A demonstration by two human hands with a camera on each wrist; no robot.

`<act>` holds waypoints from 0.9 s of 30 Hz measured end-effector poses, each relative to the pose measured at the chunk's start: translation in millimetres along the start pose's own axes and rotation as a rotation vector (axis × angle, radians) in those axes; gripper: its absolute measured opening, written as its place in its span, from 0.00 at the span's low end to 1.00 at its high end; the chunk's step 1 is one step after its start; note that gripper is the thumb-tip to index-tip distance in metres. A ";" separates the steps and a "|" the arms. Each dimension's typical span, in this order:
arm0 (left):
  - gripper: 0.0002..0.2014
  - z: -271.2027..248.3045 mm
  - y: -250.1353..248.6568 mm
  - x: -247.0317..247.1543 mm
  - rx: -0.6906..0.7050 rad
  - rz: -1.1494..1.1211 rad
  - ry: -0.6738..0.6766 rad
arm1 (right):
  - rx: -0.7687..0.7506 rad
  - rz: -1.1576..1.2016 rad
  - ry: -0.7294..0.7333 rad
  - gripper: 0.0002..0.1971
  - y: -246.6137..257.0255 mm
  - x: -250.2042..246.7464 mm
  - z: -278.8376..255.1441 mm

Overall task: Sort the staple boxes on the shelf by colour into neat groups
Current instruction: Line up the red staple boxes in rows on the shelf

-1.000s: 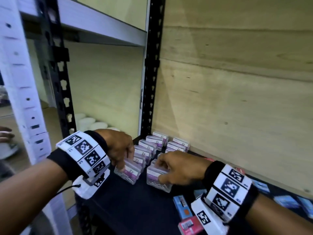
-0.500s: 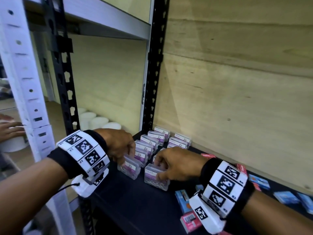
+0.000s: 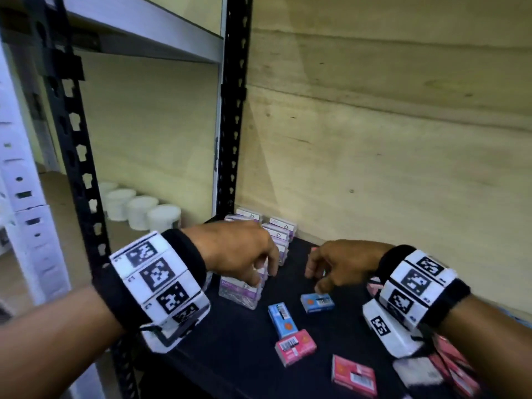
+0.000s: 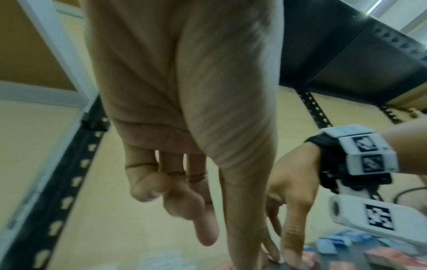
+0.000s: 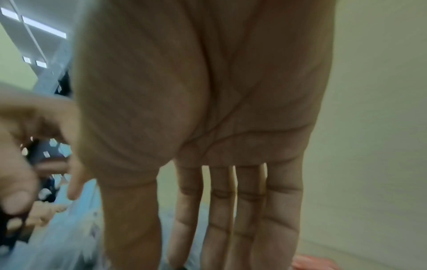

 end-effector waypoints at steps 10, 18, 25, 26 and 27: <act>0.24 22.8 -43.4 47.6 0.116 0.186 0.213 | -0.004 -0.137 0.036 0.23 -12.0 29.5 -8.8; 0.19 32.0 -48.0 60.3 0.151 0.251 0.208 | -0.041 -0.134 0.021 0.18 -18.3 30.3 -18.0; 0.18 49.9 -47.3 40.5 0.053 0.178 0.174 | 0.063 -0.048 -0.075 0.15 -59.0 9.0 -48.8; 0.18 55.4 -51.4 36.0 0.055 0.173 0.167 | 0.088 -0.048 -0.090 0.15 -69.0 5.7 -54.8; 0.17 63.5 -58.2 32.3 0.064 0.167 0.157 | 0.122 -0.051 -0.106 0.16 -81.8 2.5 -62.7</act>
Point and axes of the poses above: each hand's wrist, its own z-axis towards the middle knuckle, its own x-axis out of the palm, y = z × x, the point moved 6 cm from there along z, towards the middle knuckle, and after that the axes turned 13 degrees about -y, right-handed, at the moved point
